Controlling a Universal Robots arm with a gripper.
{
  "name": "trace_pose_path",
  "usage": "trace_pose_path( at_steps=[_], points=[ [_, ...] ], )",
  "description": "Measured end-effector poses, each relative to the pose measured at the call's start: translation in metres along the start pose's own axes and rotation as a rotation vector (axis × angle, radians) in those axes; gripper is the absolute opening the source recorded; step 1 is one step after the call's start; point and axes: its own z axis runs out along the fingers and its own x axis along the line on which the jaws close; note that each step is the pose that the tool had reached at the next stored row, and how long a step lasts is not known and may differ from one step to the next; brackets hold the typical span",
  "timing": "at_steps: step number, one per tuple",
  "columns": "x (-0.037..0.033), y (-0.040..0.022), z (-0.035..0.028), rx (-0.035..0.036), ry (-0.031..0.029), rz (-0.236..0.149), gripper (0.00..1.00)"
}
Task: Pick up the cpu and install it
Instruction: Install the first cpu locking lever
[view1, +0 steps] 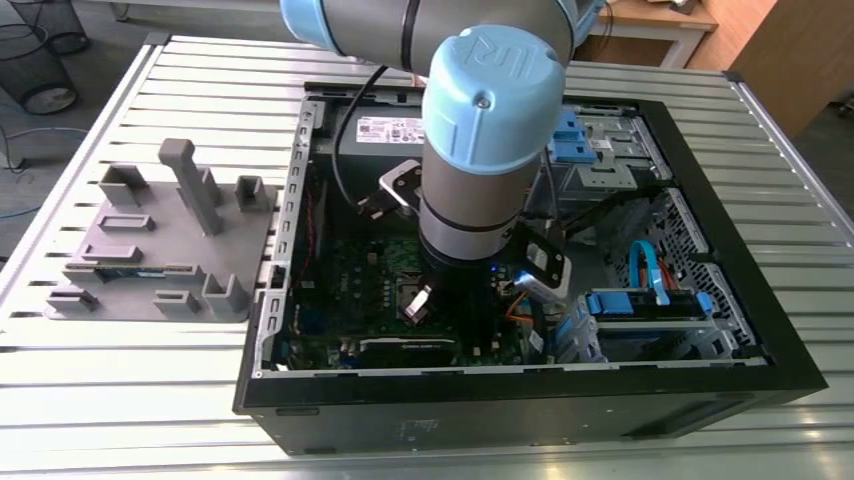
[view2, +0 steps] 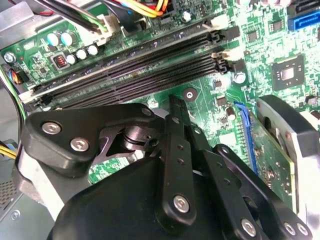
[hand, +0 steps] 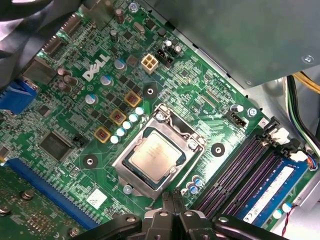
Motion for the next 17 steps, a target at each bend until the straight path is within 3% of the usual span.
trace_pose_path(
  at_steps=[17],
  points=[
    [-0.0026, -0.0022, 0.0006, -0.0006, -0.0013, 0.000, 0.11]
  ],
)
